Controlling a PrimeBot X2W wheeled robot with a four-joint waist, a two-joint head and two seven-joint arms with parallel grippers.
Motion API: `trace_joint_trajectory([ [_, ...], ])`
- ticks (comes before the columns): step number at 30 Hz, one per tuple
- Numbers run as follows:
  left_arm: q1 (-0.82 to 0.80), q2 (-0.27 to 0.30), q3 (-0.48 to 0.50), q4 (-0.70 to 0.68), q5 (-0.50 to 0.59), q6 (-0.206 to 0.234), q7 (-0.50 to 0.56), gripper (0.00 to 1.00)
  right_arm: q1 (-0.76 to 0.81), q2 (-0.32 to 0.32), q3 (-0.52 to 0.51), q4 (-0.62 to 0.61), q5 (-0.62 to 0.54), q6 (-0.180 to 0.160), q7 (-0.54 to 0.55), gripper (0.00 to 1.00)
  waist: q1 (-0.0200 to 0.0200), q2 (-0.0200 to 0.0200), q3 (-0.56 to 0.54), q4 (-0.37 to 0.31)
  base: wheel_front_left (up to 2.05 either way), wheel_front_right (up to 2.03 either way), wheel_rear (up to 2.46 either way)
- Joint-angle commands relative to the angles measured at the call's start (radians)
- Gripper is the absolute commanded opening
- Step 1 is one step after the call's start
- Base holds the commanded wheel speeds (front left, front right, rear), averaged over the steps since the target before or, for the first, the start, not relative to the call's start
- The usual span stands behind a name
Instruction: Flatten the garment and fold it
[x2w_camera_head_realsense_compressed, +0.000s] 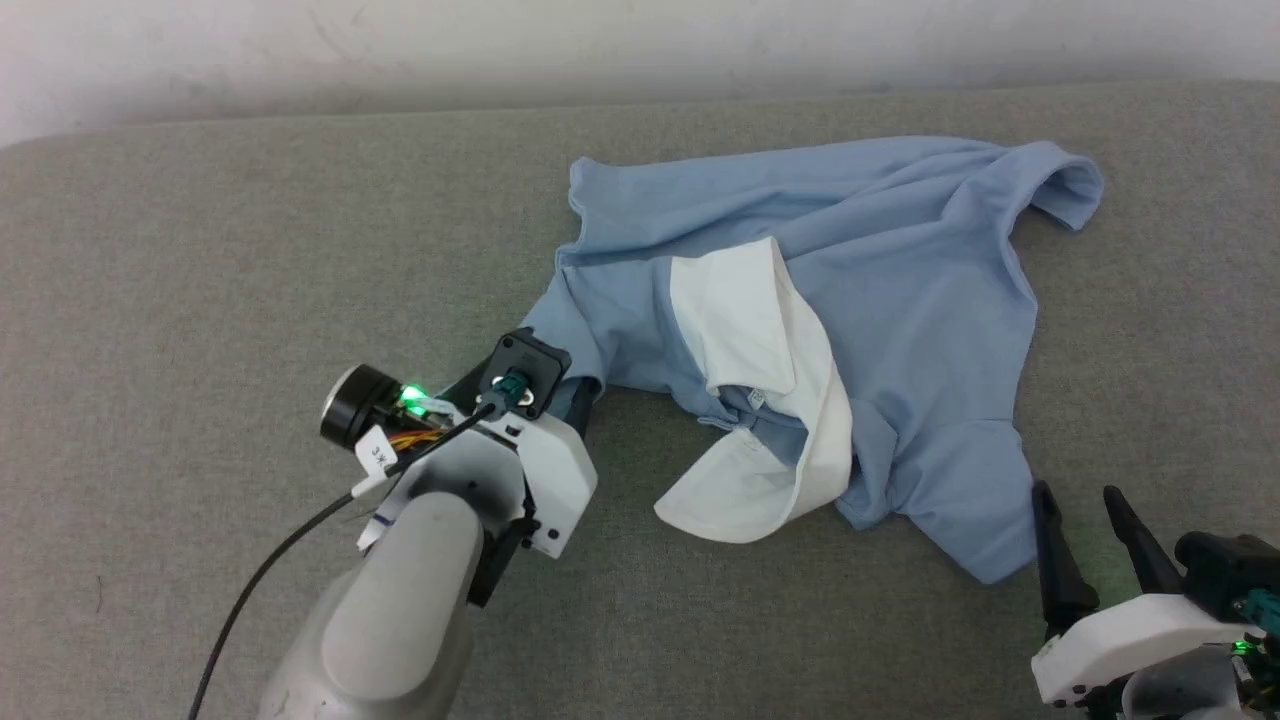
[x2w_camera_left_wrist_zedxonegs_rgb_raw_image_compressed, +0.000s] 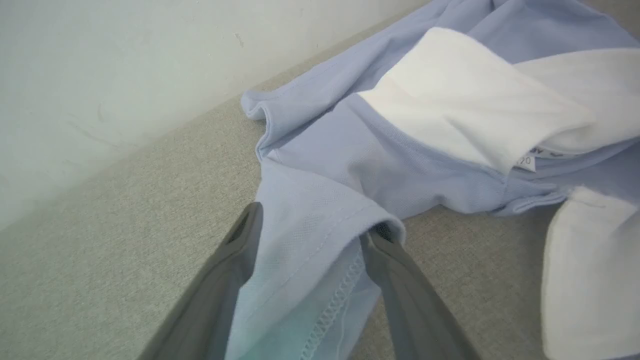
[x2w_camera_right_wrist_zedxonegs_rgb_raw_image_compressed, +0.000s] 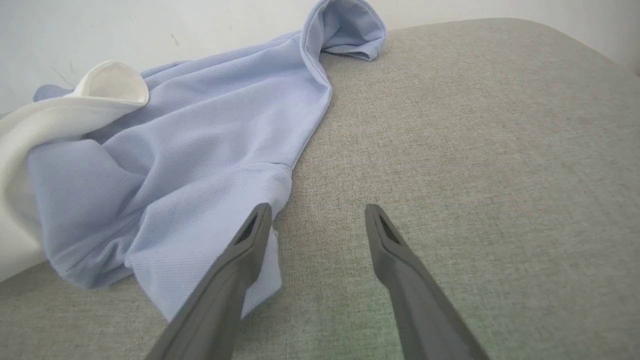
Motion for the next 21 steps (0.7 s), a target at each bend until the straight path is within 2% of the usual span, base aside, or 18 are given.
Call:
trace_joint_trajectory([
  [1,-0.022,-0.010,-0.006,0.004,-0.012,-0.009,-0.034,0.00,-0.018,0.003,0.005,0.007,0.004,-0.001,-0.009,1.00,-0.0002,0.0000,0.008,0.000,0.00,0.00,0.00],
  [5,-0.019,-0.026,-0.010,-0.018,-0.041,-0.015,-0.113,0.00,-0.014,0.003,0.005,0.024,-0.001,-0.001,-0.011,1.00,-0.0002,0.0000,-0.003,0.020,0.00,0.00,0.00],
  [10,0.049,-0.005,0.001,-0.088,-0.085,-0.024,-0.190,0.00,-0.004,0.003,0.002,0.030,-0.012,-0.001,-0.005,1.00,-0.0002,0.0000,-0.042,0.057,0.00,0.00,0.00],
  [15,0.169,0.072,-0.017,-0.183,-0.132,-0.046,-0.210,0.00,0.014,0.003,-0.011,0.024,-0.020,-0.001,0.008,1.00,-0.0002,0.0000,-0.083,0.109,0.00,0.00,0.00],
  [21,0.298,0.215,-0.137,-0.247,-0.208,-0.060,-0.161,0.00,0.031,0.003,-0.025,0.022,-0.022,-0.001,0.027,1.00,-0.0002,0.0000,-0.118,0.167,0.00,0.00,0.00],
])
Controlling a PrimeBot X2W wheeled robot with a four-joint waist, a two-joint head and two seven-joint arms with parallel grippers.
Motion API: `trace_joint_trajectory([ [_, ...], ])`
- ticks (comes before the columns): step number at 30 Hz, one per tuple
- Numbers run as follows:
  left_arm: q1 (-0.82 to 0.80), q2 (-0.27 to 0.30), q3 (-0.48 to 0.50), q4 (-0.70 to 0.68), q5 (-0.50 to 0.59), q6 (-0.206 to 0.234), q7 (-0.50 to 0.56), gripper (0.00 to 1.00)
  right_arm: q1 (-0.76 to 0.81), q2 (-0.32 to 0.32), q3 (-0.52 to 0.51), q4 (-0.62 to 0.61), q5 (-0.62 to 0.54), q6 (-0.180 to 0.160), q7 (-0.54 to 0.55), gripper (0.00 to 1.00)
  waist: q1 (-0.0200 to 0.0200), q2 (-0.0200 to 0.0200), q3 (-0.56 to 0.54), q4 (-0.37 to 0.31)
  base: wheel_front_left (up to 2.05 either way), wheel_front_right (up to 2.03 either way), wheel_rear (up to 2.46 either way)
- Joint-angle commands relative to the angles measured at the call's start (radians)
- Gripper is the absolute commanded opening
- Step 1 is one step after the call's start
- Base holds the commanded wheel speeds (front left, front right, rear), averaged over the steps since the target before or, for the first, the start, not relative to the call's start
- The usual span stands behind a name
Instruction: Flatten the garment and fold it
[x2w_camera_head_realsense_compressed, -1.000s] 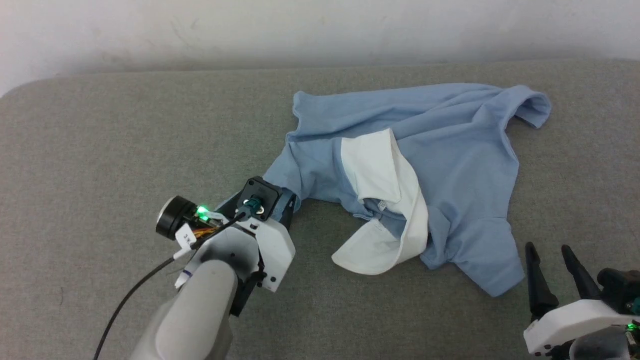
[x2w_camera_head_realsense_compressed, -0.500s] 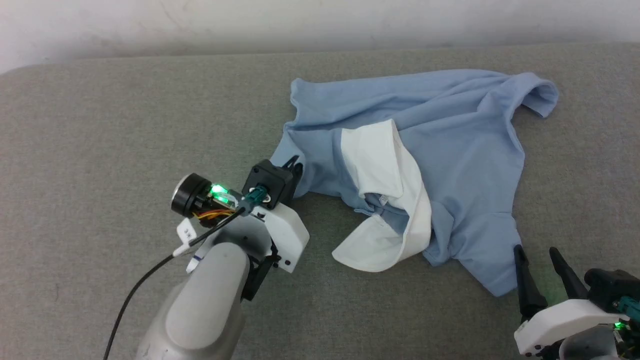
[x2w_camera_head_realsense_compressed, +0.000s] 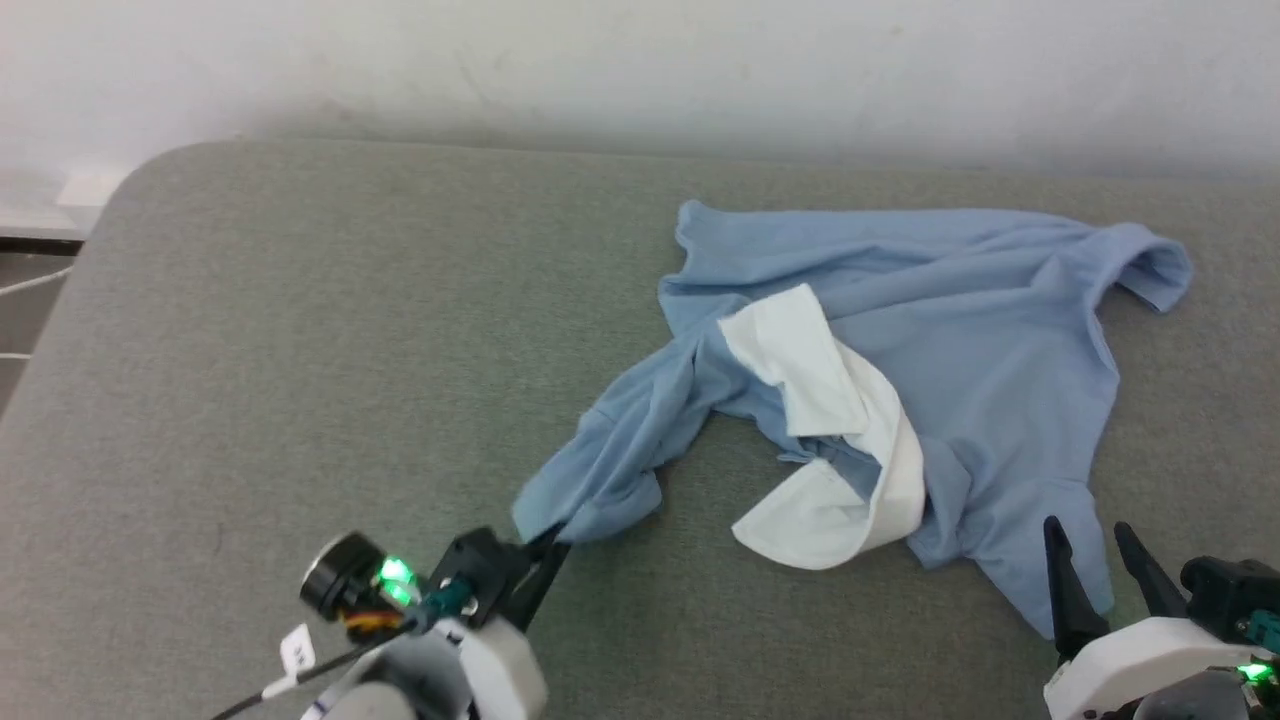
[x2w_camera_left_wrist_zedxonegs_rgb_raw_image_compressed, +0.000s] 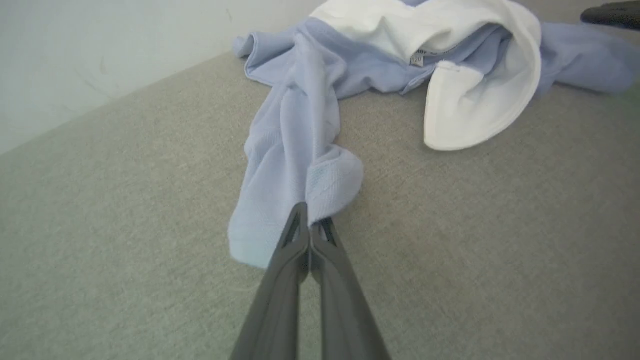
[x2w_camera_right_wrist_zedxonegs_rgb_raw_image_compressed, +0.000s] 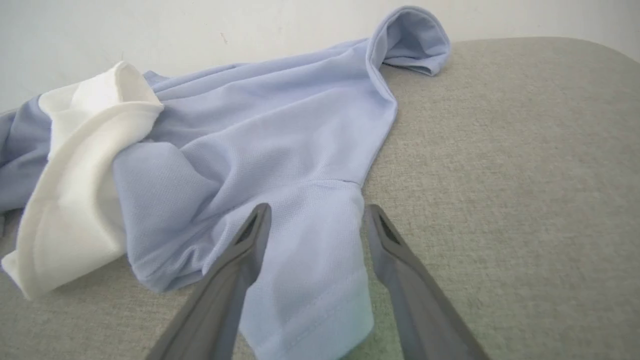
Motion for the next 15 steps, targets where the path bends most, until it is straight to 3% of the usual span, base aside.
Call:
trace_joint_trajectory([
  [1,0.032,0.050,-0.028,-0.011,-0.032,-0.006,0.015,0.00,0.005,0.003,-0.006,-0.002,-0.003,-0.001,0.007,1.00,0.0001,0.0000,-0.037,0.050,0.00,0.00,0.00],
  [8,0.067,0.184,-0.048,0.038,-0.079,-0.006,0.021,0.00,-0.003,0.003,-0.021,0.019,-0.008,-0.001,0.018,1.00,0.0001,0.0000,-0.044,0.071,0.00,0.00,0.00],
  [11,0.071,0.191,-0.038,0.068,-0.082,0.005,0.011,0.00,-0.007,0.003,-0.030,0.032,-0.009,-0.001,0.022,1.00,0.0001,0.0000,-0.046,0.071,0.00,0.00,0.00],
  [14,0.073,0.184,-0.017,0.116,-0.080,0.045,-0.019,0.00,-0.011,0.003,-0.037,0.052,-0.008,-0.001,0.029,1.00,0.0001,0.0000,-0.051,0.070,0.00,0.00,0.00],
  [15,0.073,0.173,-0.009,0.127,-0.086,0.059,-0.034,0.32,-0.012,0.003,-0.038,0.058,-0.008,-0.001,0.031,1.00,0.0001,0.0000,-0.054,0.070,0.00,0.00,0.00],
])
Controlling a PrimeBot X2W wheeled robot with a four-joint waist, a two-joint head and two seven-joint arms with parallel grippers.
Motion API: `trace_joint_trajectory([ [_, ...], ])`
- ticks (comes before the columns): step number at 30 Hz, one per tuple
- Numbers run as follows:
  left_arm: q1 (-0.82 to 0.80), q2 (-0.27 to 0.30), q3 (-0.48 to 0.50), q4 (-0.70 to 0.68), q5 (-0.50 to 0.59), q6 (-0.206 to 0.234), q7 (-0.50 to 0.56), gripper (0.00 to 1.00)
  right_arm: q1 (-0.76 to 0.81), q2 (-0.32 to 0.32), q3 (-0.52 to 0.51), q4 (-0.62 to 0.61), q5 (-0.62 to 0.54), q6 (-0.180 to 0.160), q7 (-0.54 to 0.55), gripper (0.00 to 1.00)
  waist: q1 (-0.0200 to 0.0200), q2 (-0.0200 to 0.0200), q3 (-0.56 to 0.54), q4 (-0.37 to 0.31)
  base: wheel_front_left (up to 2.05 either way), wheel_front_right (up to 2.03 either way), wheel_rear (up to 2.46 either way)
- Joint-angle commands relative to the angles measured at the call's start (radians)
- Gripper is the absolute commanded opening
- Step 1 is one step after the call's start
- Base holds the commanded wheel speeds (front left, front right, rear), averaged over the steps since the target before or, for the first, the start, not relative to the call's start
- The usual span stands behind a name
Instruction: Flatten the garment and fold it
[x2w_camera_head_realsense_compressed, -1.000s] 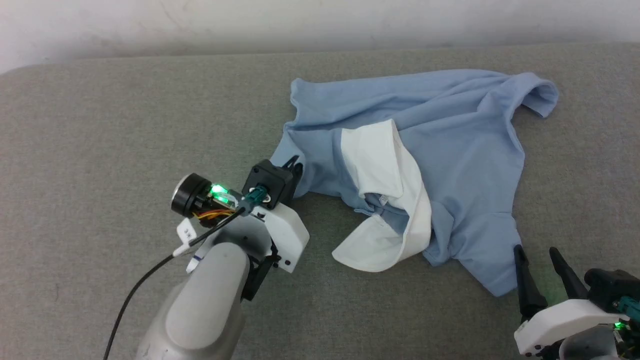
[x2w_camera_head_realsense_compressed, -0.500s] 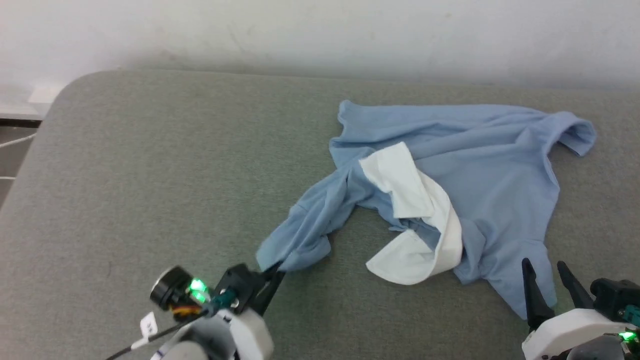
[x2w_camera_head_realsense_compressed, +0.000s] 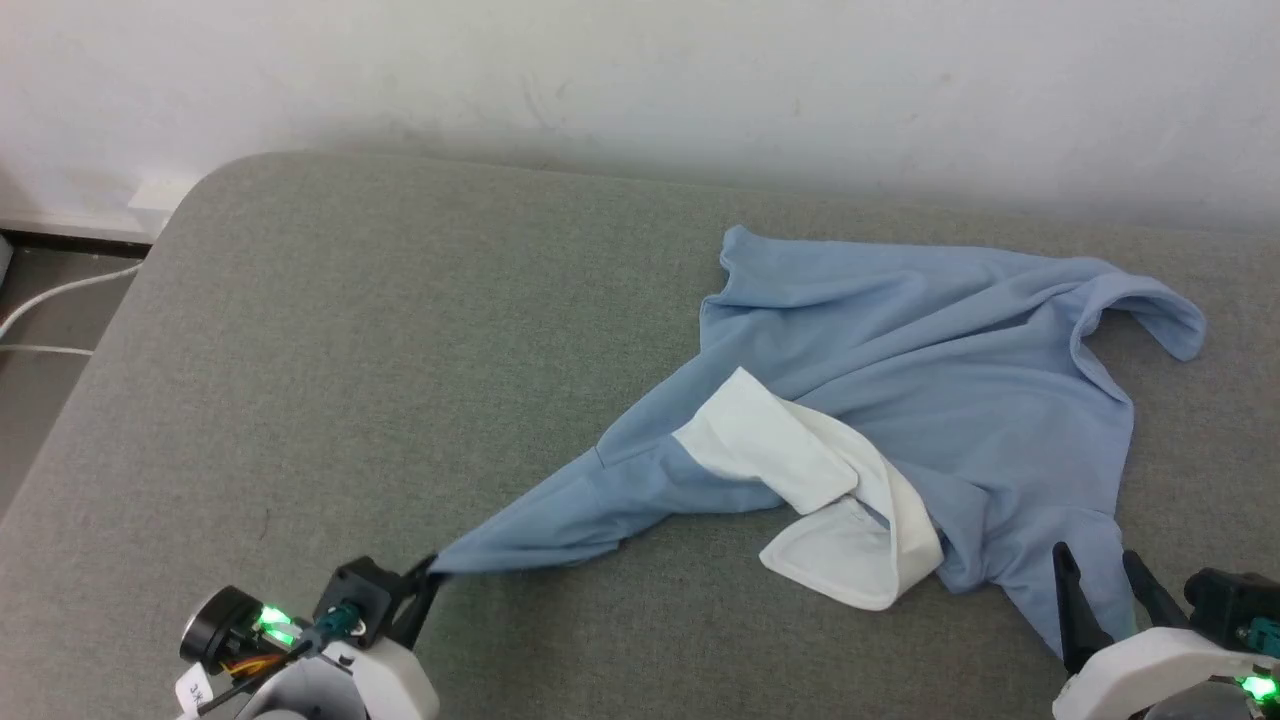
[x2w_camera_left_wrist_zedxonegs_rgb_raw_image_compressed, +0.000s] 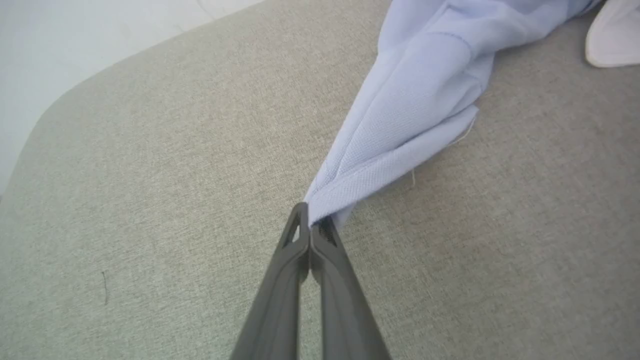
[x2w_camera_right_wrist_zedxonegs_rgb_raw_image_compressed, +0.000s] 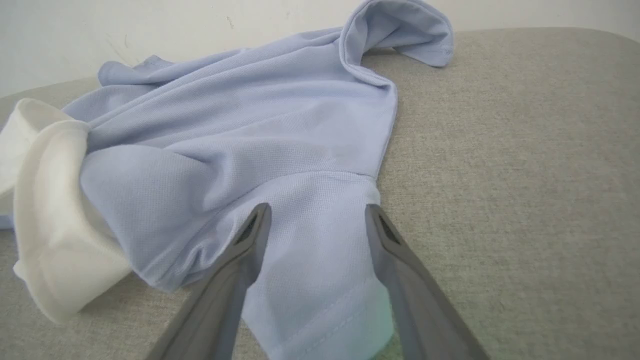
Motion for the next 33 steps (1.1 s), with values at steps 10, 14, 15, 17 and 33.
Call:
trace_joint_trajectory([
  [10,-0.010,-0.133,0.171,-0.028,-0.050,0.233,-0.249,1.00,-0.072,-0.051,-0.038,-0.047,-0.057,-0.001,0.222,1.00,0.0001,0.0000,-0.016,0.028,0.00,0.00,0.00],
  [14,-0.013,-0.188,0.246,-0.121,-0.063,0.261,-0.278,1.00,-0.134,-0.112,-0.032,-0.044,-0.029,-0.001,0.420,1.00,0.0001,0.0000,-0.007,0.046,0.00,0.00,0.00],
  [15,-0.016,-0.204,0.265,-0.166,-0.051,0.257,-0.278,1.00,-0.152,-0.130,-0.028,-0.039,-0.025,-0.001,0.469,1.00,0.0001,0.0000,-0.003,0.051,0.00,0.00,0.00],
  [17,-0.002,-0.241,0.299,-0.238,-0.022,0.249,-0.279,1.00,-0.191,-0.156,-0.026,-0.025,-0.015,-0.001,0.553,1.00,0.0001,0.0000,0.006,0.062,0.00,0.00,0.00],
  [33,0.070,-0.434,0.405,-0.299,0.107,0.090,-0.279,1.00,-0.319,-0.197,-0.044,0.225,-0.056,-0.001,0.680,0.22,0.0001,0.0000,0.059,0.133,0.00,0.00,0.00],
])
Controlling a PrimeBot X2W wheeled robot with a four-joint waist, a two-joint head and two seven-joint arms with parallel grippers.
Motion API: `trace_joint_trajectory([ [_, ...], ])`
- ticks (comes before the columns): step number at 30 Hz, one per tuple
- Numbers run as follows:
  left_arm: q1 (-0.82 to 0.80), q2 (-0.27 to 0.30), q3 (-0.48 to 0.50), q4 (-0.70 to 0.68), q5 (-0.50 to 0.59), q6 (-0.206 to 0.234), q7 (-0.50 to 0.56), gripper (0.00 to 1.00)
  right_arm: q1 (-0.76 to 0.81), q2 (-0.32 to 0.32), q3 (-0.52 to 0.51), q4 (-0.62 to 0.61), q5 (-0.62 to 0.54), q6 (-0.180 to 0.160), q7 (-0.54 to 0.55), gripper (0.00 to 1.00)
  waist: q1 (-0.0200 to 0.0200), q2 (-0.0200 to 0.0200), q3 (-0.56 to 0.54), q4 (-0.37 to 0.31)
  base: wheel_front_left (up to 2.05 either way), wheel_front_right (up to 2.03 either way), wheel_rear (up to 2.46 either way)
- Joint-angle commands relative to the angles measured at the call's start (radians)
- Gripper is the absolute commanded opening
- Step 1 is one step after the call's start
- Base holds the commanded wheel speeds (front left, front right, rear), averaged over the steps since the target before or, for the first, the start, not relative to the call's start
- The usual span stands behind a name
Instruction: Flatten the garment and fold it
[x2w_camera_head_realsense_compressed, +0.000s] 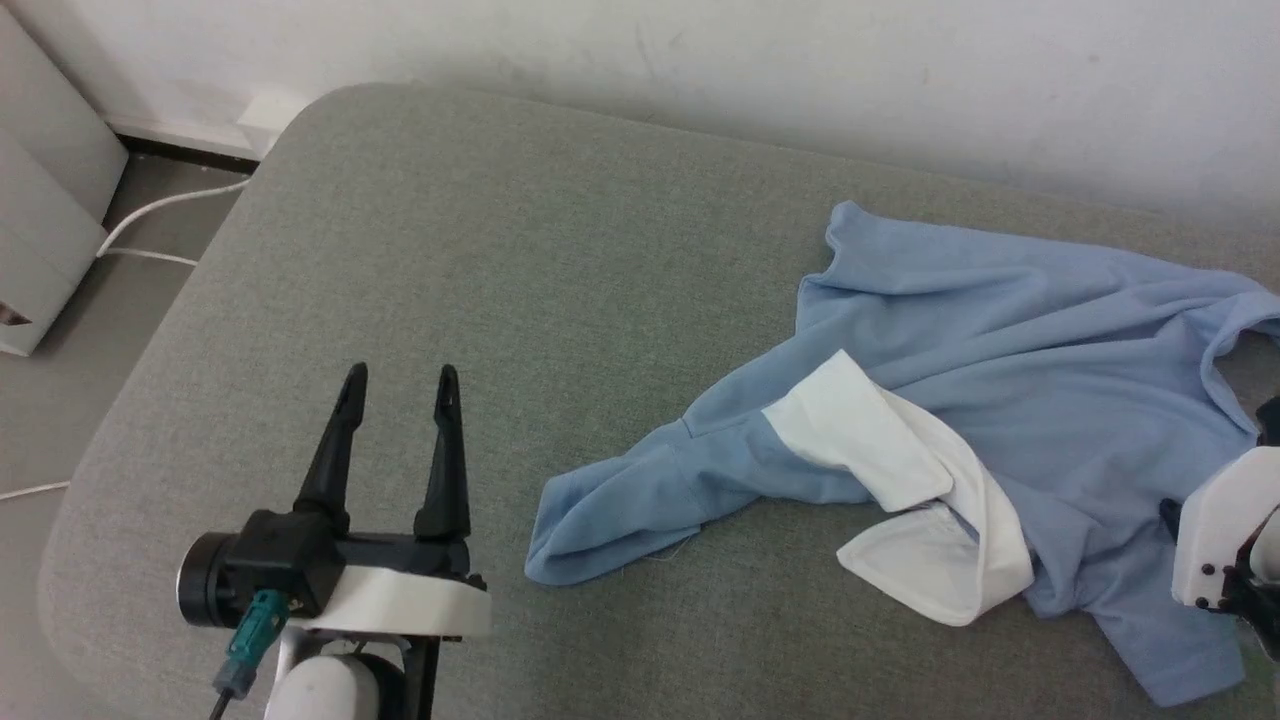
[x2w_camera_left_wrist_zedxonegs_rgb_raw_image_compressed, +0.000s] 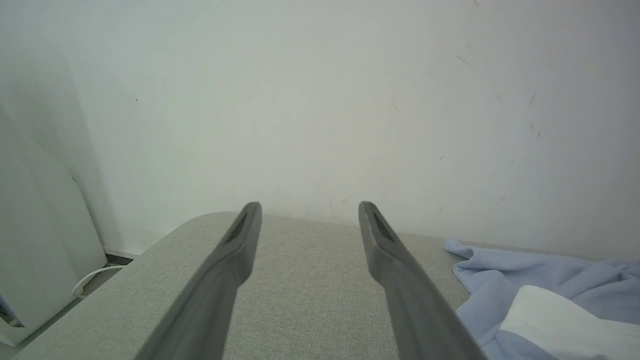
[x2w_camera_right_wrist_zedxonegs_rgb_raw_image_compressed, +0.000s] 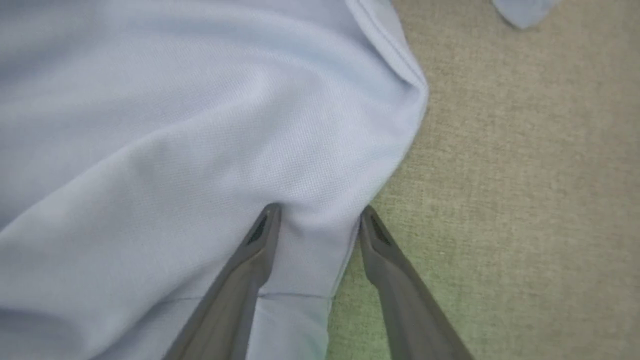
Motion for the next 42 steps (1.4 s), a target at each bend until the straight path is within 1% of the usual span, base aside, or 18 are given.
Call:
trace_joint_trajectory([
  [1,0.014,-0.008,0.016,0.007,0.011,-0.012,-0.005,1.00,0.011,0.004,0.024,0.025,-0.007,-0.001,-0.017,0.00,0.0000,0.0000,0.001,-0.002,0.00,0.00,0.00],
  [4,0.020,-0.016,0.034,0.020,0.018,-0.029,-0.005,1.00,0.012,-0.034,0.067,0.003,-0.032,-0.001,-0.091,0.00,0.0000,0.0000,-0.012,-0.020,0.00,0.00,0.00],
  [8,0.024,-0.023,0.049,0.031,0.025,-0.049,-0.005,1.00,0.009,-0.110,0.116,-0.062,-0.076,-0.001,-0.199,0.00,0.0000,0.0000,-0.034,-0.053,0.00,0.00,0.00],
  [12,0.027,-0.029,0.060,0.037,0.030,-0.059,-0.005,1.00,0.023,-0.184,0.133,-0.158,-0.102,-0.001,-0.251,0.00,0.0000,0.0000,-0.058,-0.086,0.00,0.00,0.00],
  [15,0.030,-0.031,0.063,0.041,0.031,-0.065,-0.005,1.00,0.058,-0.222,0.120,-0.222,-0.097,-0.001,-0.240,0.00,0.0000,0.0000,-0.069,-0.107,0.00,0.00,0.00],
  [18,0.033,-0.033,0.060,0.045,0.034,-0.072,-0.005,1.00,0.120,-0.239,0.102,-0.247,-0.069,-0.001,-0.187,0.00,0.0000,0.0000,-0.075,-0.121,0.00,0.00,0.00],
  [21,0.031,-0.034,0.055,0.054,0.035,-0.081,-0.005,1.00,0.179,-0.239,0.074,-0.226,-0.047,-0.001,-0.148,0.00,0.0000,0.0000,-0.073,-0.129,0.00,0.00,0.00],
  [24,0.025,-0.034,0.044,0.067,0.036,-0.092,-0.005,1.00,0.211,-0.226,0.045,-0.170,-0.041,-0.001,-0.141,0.00,0.0000,0.0000,-0.069,-0.136,0.00,0.00,0.00],
  [25,0.024,-0.034,0.040,0.074,0.035,-0.096,-0.005,1.00,0.217,-0.226,0.042,-0.151,-0.051,-0.001,-0.147,0.20,0.0000,0.0000,-0.069,-0.137,0.00,0.00,0.00],
  [26,0.023,-0.034,0.035,0.080,0.034,-0.100,-0.005,1.00,0.216,-0.223,0.039,-0.135,-0.059,-0.001,-0.164,0.70,0.0000,0.0000,-0.068,-0.139,0.00,0.00,0.00],
  [27,0.022,-0.034,0.030,0.089,0.032,-0.104,-0.005,1.00,0.210,-0.214,0.033,-0.120,-0.062,-0.001,-0.184,1.00,0.0000,0.0000,-0.068,-0.140,0.00,0.00,0.00],
  [31,0.019,-0.035,-0.006,0.141,0.015,-0.128,-0.005,1.00,0.178,-0.170,0.038,-0.106,-0.055,-0.001,-0.279,1.00,0.0000,0.0000,-0.075,-0.152,0.00,0.00,0.00],
  [35,0.006,-0.030,-0.074,0.218,-0.005,-0.146,0.010,1.00,0.157,-0.118,0.030,-0.160,-0.028,-0.001,-0.395,1.00,0.0000,0.0000,-0.081,-0.166,0.00,0.00,0.00],
  [38,-0.035,-0.011,-0.135,0.259,-0.026,-0.152,0.109,1.00,0.171,-0.077,0.012,-0.233,-0.027,-0.001,-0.462,1.00,0.0000,0.0000,-0.078,-0.178,0.00,0.00,0.00],
  [42,-0.111,0.005,-0.189,0.287,-0.065,-0.155,0.303,1.00,0.219,0.008,-0.019,-0.341,-0.039,-0.001,-0.507,1.00,0.0000,0.0000,-0.061,-0.204,0.00,0.00,0.00],
])
